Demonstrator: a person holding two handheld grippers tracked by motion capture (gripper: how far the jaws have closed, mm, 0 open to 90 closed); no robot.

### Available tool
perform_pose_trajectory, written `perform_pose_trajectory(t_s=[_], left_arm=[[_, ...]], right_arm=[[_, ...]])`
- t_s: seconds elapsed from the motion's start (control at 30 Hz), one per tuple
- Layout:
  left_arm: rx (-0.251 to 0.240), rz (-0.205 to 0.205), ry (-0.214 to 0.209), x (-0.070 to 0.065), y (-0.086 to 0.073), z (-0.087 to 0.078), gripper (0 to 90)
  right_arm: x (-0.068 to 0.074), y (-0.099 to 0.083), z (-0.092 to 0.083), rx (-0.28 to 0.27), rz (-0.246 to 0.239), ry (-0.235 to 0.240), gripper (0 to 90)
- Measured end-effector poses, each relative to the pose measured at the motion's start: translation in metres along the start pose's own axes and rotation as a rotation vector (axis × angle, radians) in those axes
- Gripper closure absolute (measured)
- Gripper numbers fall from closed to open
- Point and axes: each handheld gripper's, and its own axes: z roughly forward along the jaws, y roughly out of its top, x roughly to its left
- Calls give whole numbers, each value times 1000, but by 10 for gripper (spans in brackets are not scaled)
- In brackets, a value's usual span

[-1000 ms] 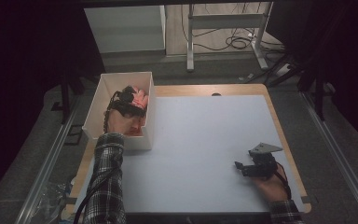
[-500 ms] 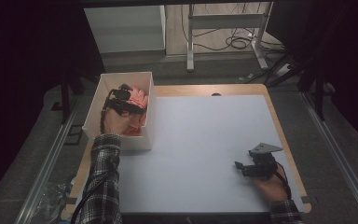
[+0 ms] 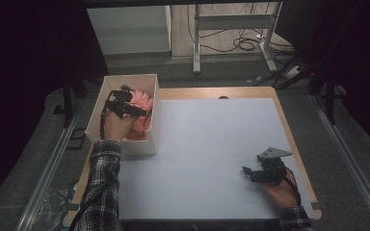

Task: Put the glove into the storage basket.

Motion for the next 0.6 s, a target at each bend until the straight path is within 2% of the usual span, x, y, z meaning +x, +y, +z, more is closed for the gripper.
perform_pose_trajectory(t_s=[0.6], left_arm=[[-49,3,-37,0,-7,-25,12]], right_arm=[[0,0,0,0,0,0,223]])
